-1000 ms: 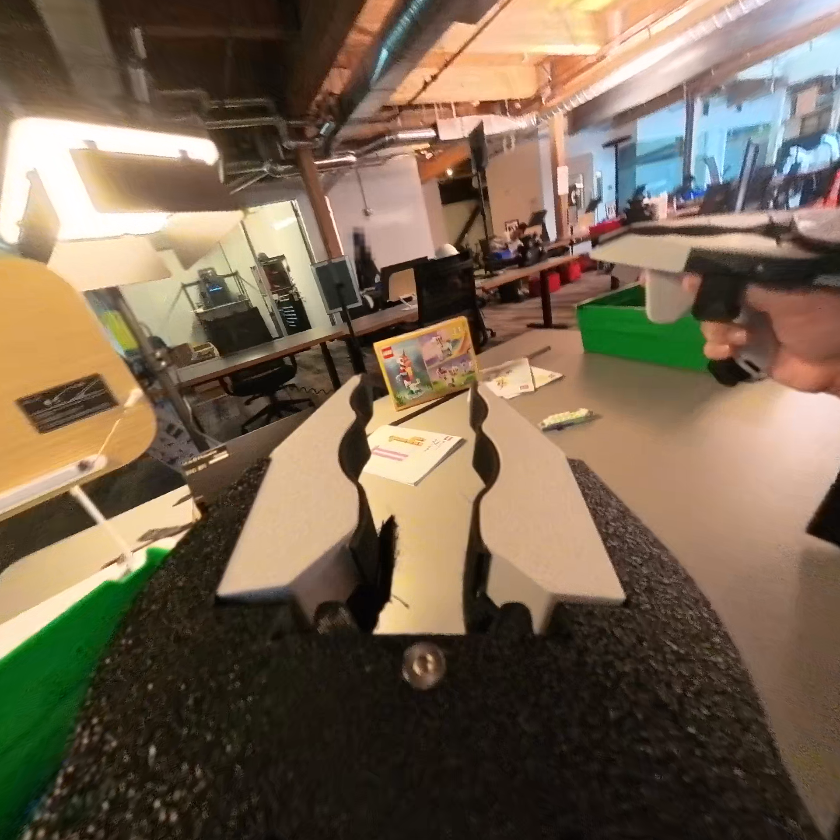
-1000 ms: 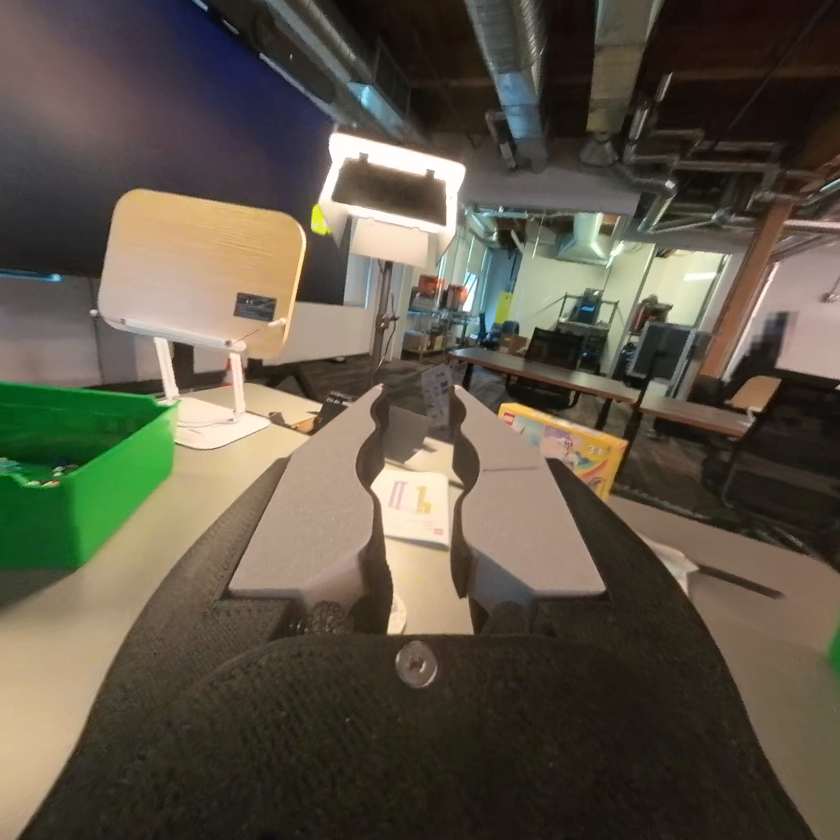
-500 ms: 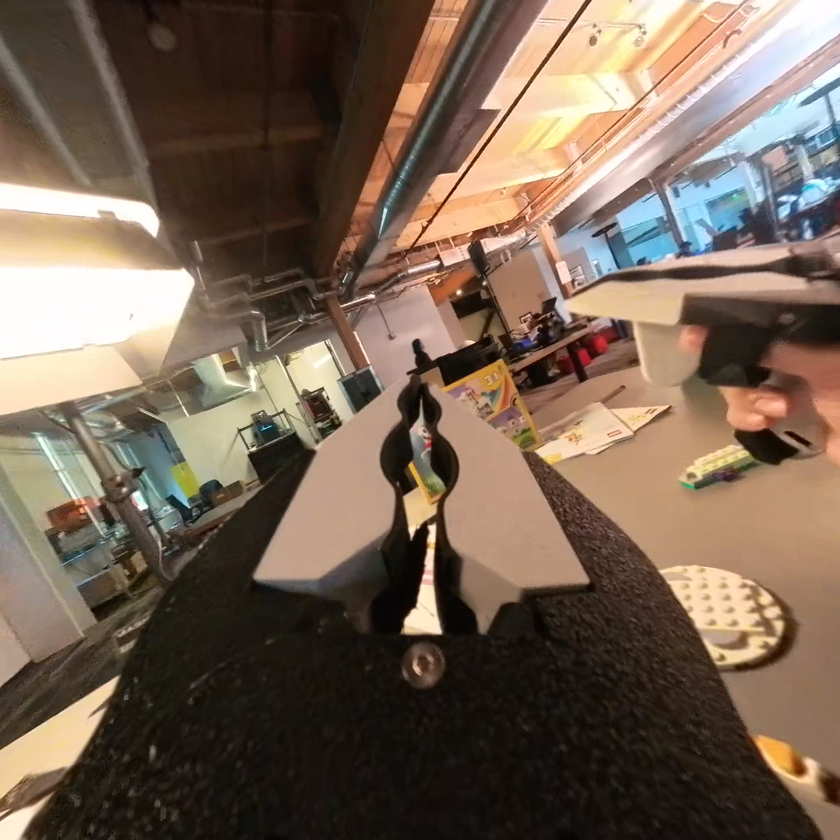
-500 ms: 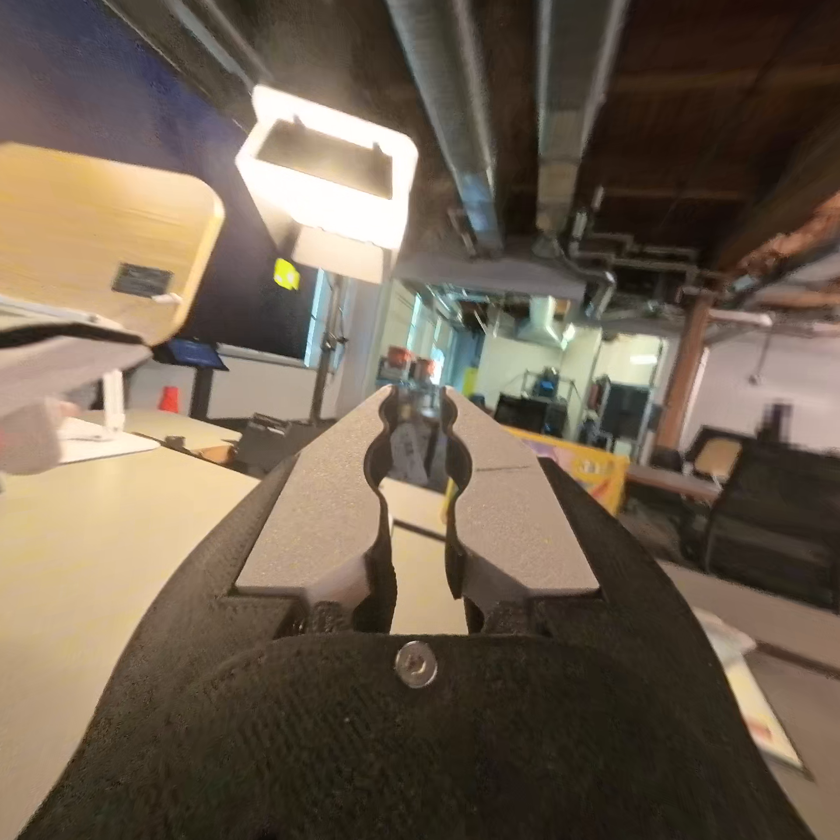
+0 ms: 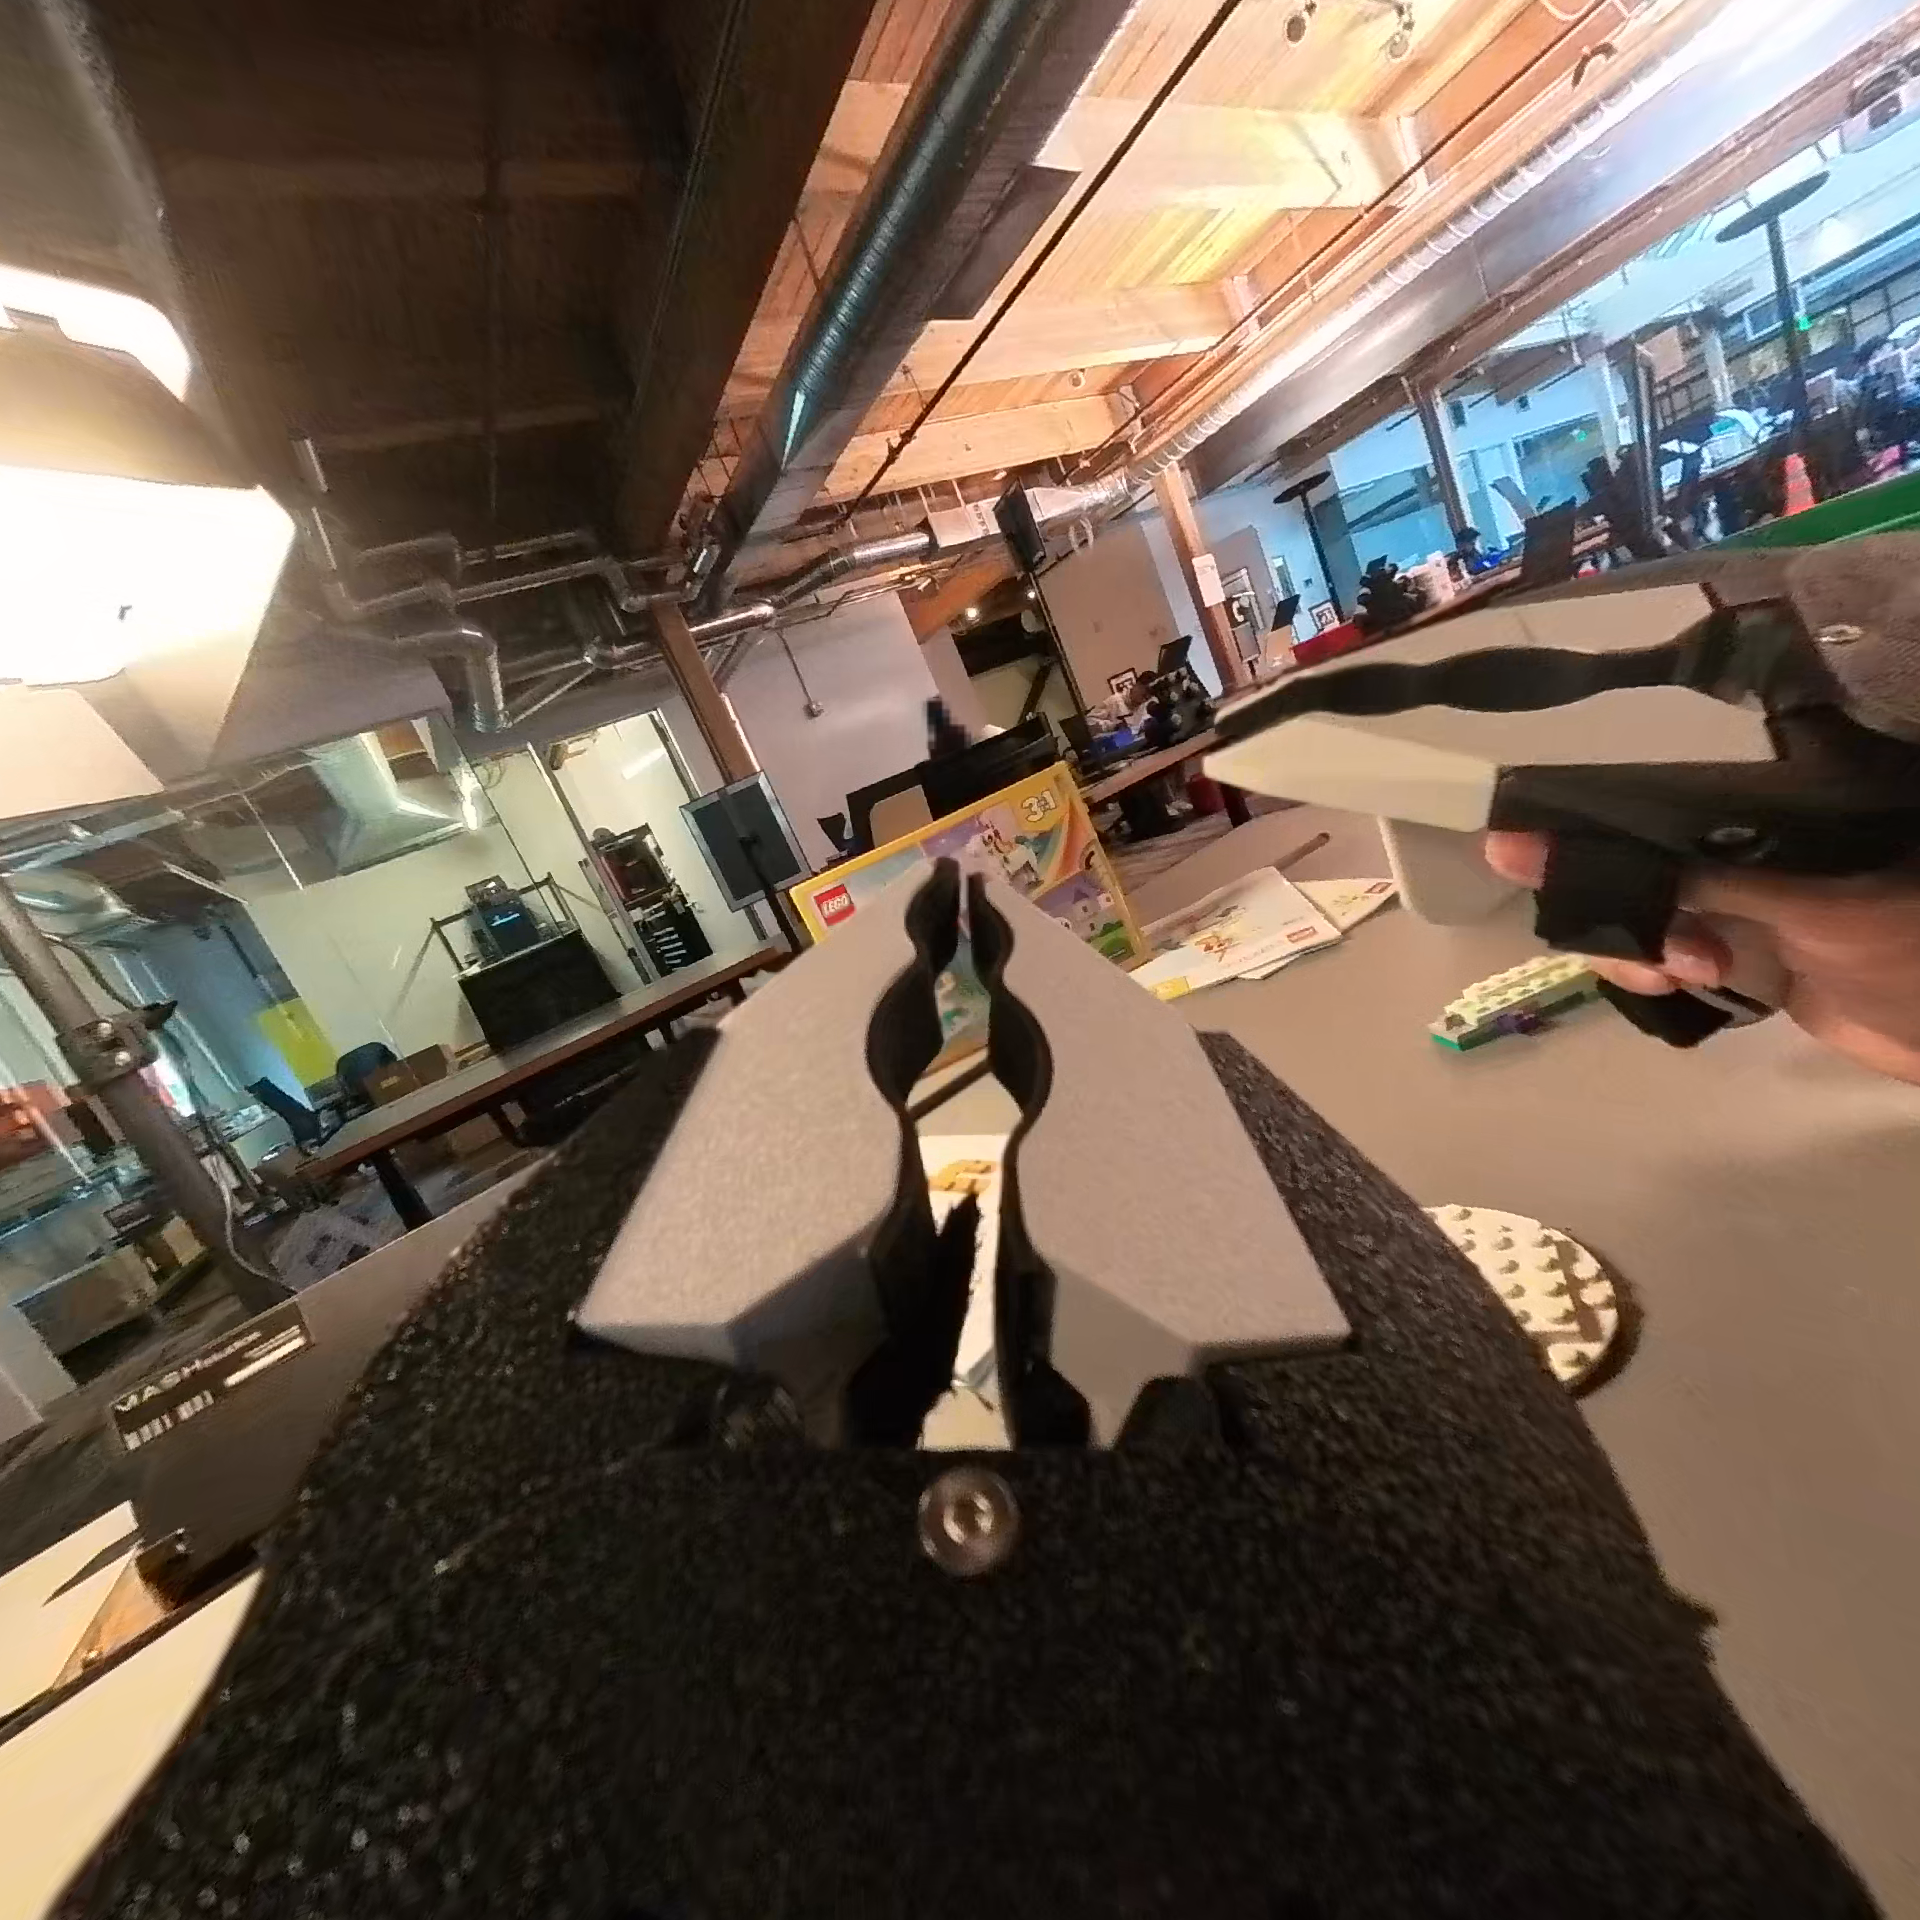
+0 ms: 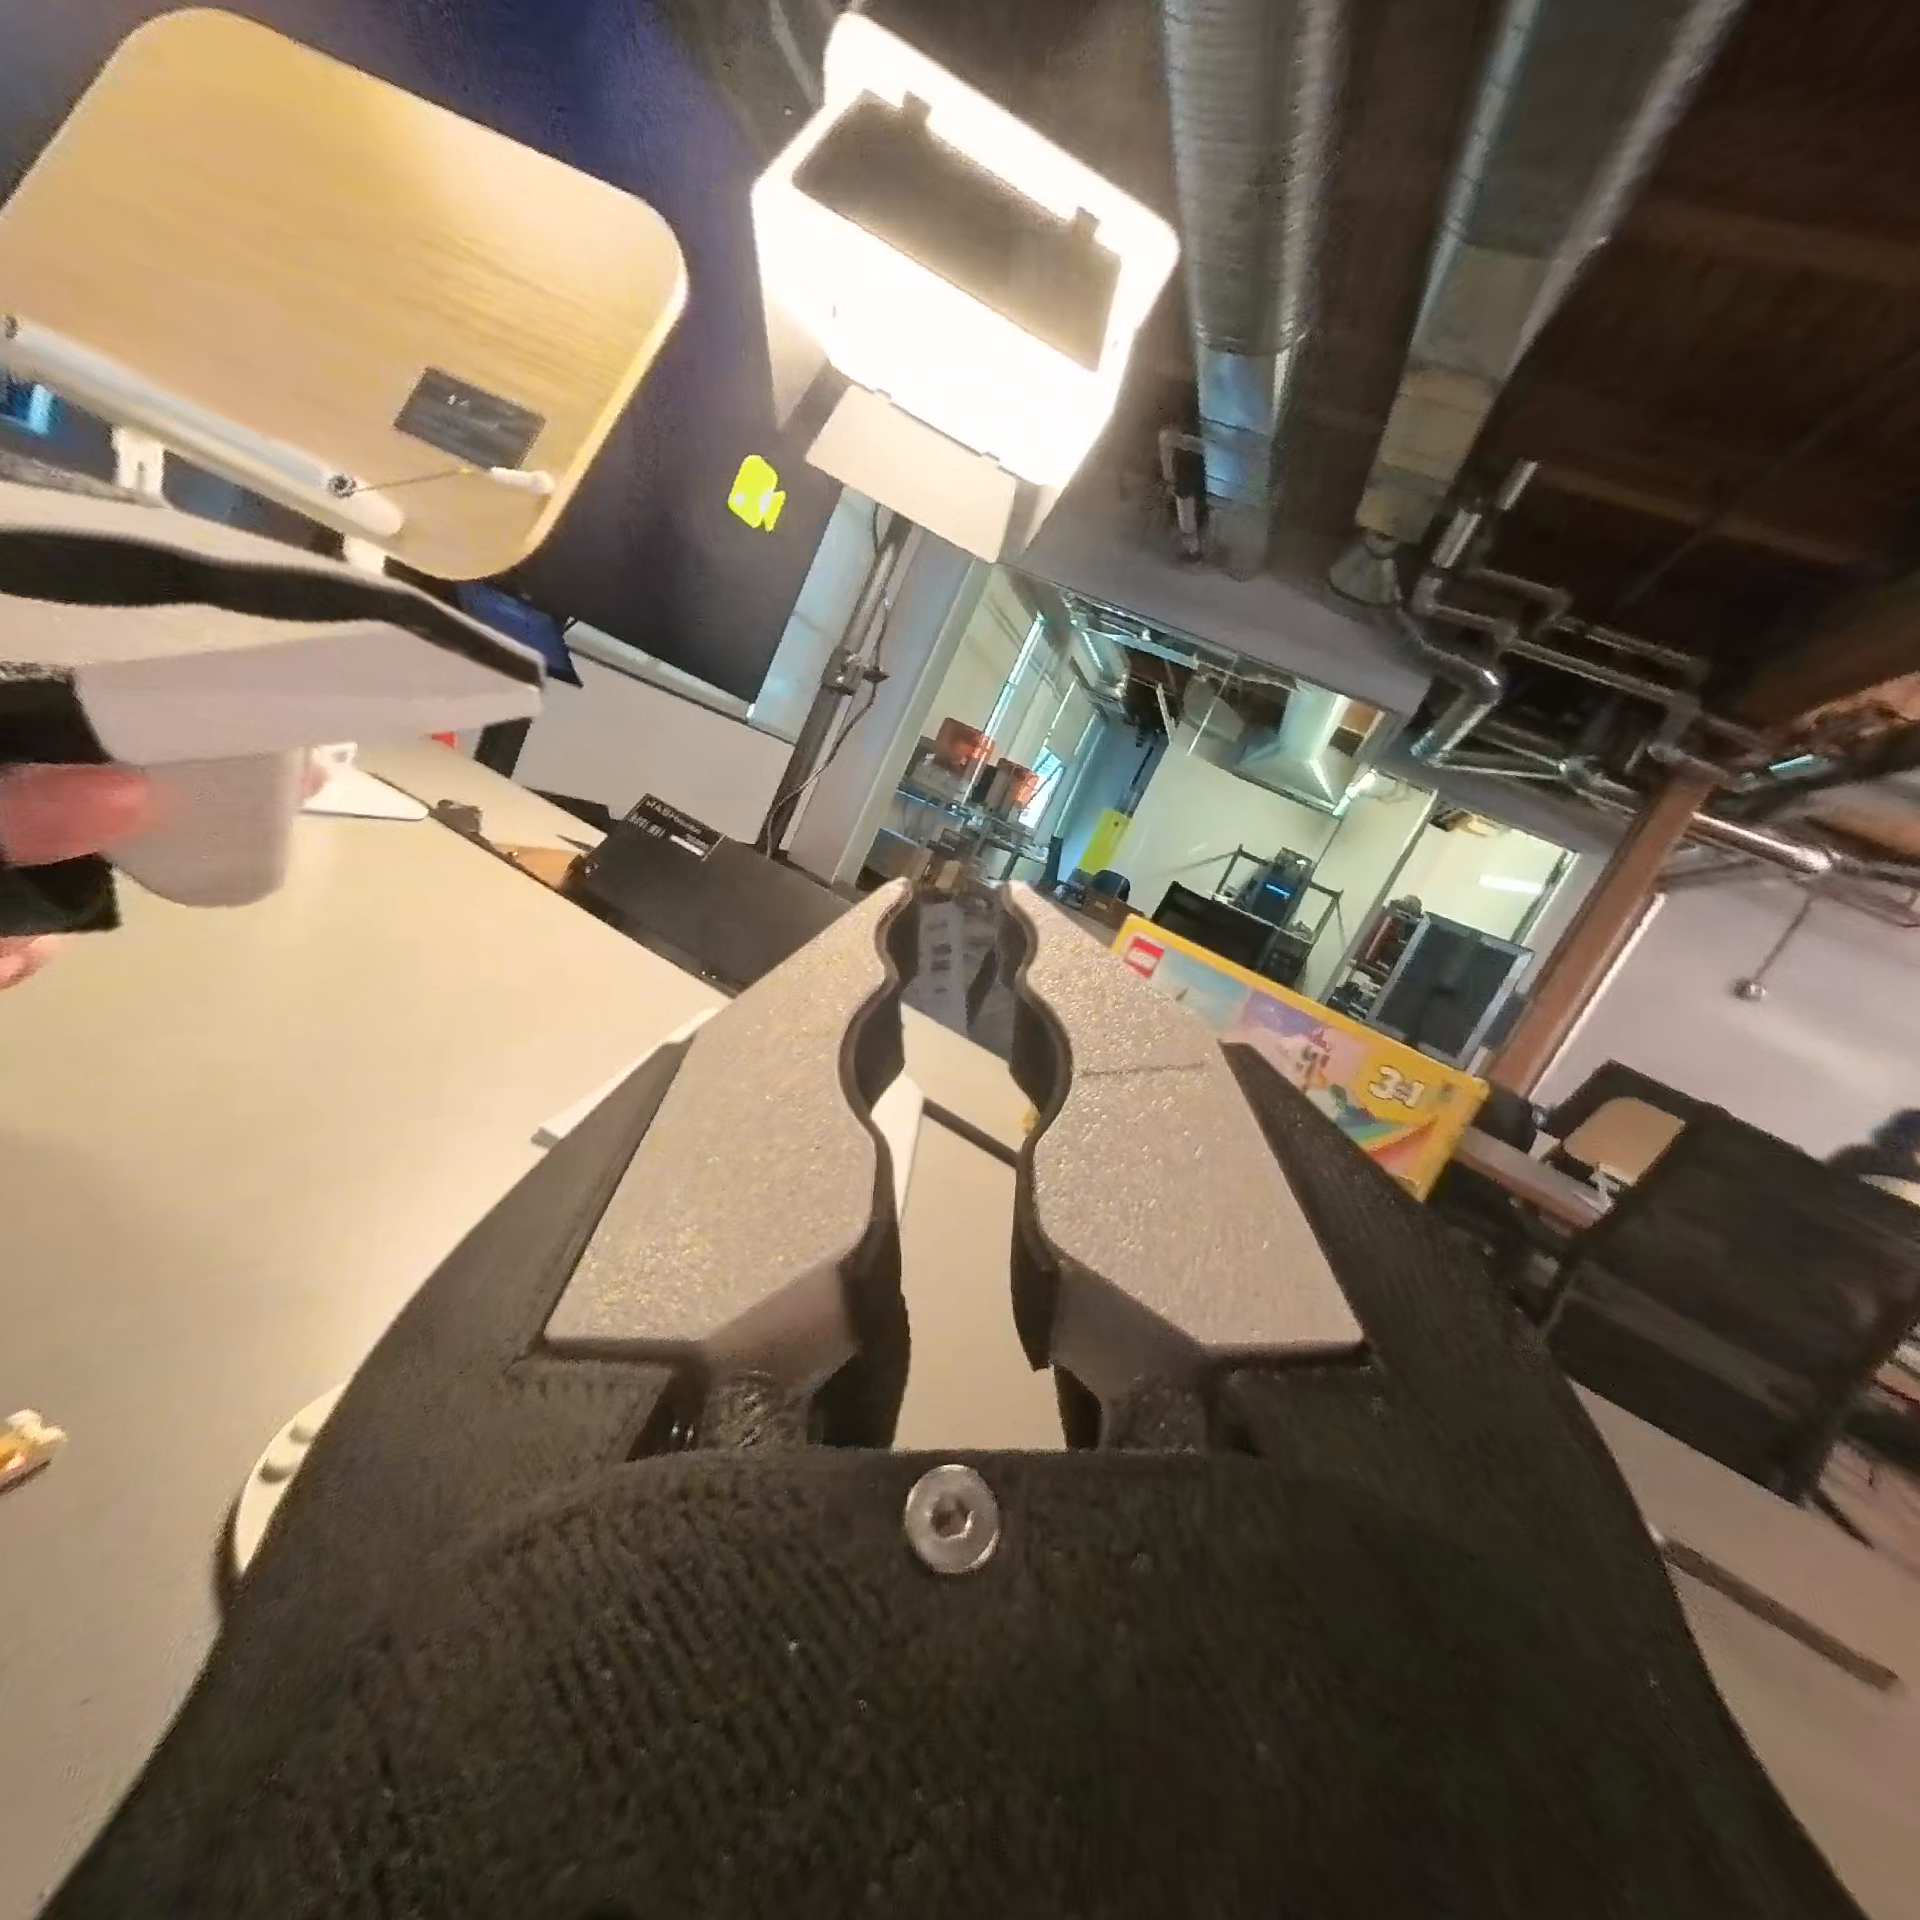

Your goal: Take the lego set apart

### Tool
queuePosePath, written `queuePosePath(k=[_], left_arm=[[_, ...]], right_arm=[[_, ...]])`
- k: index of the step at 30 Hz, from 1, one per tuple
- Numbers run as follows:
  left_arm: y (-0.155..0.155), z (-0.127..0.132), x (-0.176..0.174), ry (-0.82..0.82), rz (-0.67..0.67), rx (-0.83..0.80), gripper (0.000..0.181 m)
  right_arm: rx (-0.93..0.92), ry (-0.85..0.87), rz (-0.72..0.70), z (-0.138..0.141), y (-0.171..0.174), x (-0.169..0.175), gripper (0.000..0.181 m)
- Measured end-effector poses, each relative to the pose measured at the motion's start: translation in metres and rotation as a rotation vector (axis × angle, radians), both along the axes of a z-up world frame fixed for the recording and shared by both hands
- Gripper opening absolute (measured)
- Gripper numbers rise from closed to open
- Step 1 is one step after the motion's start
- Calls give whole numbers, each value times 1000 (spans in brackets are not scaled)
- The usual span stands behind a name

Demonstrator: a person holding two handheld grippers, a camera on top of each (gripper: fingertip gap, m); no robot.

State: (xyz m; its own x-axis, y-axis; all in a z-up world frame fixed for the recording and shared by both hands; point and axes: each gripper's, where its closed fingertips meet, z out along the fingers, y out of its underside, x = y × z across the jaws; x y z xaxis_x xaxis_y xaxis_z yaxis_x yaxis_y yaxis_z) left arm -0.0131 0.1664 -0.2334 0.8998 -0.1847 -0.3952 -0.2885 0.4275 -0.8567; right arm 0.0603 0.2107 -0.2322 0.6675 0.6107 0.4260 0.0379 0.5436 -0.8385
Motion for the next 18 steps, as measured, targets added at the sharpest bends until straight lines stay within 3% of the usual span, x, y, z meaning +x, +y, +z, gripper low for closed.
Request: queuePosePath(k=[9, 18], left_arm=[[9, -6, -15, -139, -21, -97, 16], [9, -11, -10, -137, -48, -128, 22]], right_arm=[[-99, 34, 20, -5, 10, 4, 12], [-80, 16, 13, -5, 8, 3, 11]])
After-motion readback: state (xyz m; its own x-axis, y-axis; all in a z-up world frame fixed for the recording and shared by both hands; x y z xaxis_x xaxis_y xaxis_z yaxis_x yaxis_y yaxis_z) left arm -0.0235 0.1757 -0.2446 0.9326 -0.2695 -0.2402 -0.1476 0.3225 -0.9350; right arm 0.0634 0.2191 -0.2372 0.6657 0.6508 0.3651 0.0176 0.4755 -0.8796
